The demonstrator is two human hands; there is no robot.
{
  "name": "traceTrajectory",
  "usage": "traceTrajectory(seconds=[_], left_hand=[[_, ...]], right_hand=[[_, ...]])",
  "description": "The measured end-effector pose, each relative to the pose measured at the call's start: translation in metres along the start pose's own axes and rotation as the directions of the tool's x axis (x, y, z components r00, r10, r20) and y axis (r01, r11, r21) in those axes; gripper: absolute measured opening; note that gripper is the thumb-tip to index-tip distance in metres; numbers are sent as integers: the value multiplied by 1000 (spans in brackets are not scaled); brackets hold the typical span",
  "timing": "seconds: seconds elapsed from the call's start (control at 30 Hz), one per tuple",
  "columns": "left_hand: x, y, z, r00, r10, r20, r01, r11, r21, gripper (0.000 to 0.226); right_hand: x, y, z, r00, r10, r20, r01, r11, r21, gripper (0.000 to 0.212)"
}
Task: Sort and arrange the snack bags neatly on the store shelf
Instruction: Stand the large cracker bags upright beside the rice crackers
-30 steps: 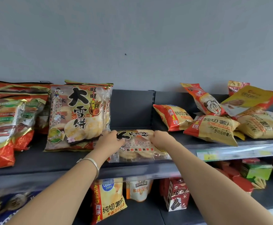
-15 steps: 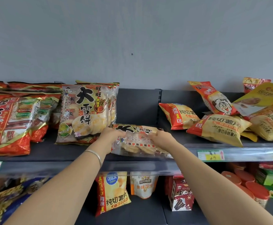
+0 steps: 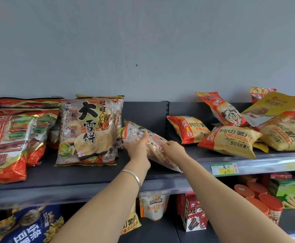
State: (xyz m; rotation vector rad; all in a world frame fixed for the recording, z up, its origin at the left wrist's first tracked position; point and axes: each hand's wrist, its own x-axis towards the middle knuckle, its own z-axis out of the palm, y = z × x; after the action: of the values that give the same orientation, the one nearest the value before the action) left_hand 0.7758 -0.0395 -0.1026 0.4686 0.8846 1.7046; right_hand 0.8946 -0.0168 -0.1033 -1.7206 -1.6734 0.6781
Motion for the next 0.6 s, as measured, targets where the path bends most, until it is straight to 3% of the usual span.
traceTrajectory(seconds=[0.07,0.17,0.4,0.47,0.6], left_hand=[[8,-2,0,997,35,-75,-34,999,17,78],[9,3,1,982,180,-58,-174,981,92,59],[-17,57,2,914,399,75,-405,911,84,32],[-20,76,-5,904,416,101,-425,898,109,25],[-21,117,-28,832,526,174,-553,810,195,27]], right_hand=[[-2,0,0,1000,-18,8,18,1000,-12,42],[-6,-2,-8,998,-55,-20,56,997,48,34],[4,-17,-29,930,-135,-343,218,952,217,59],[3,-28,-28,937,-150,-315,241,930,277,68],[-10,-53,-17,983,-178,-41,169,800,576,65]])
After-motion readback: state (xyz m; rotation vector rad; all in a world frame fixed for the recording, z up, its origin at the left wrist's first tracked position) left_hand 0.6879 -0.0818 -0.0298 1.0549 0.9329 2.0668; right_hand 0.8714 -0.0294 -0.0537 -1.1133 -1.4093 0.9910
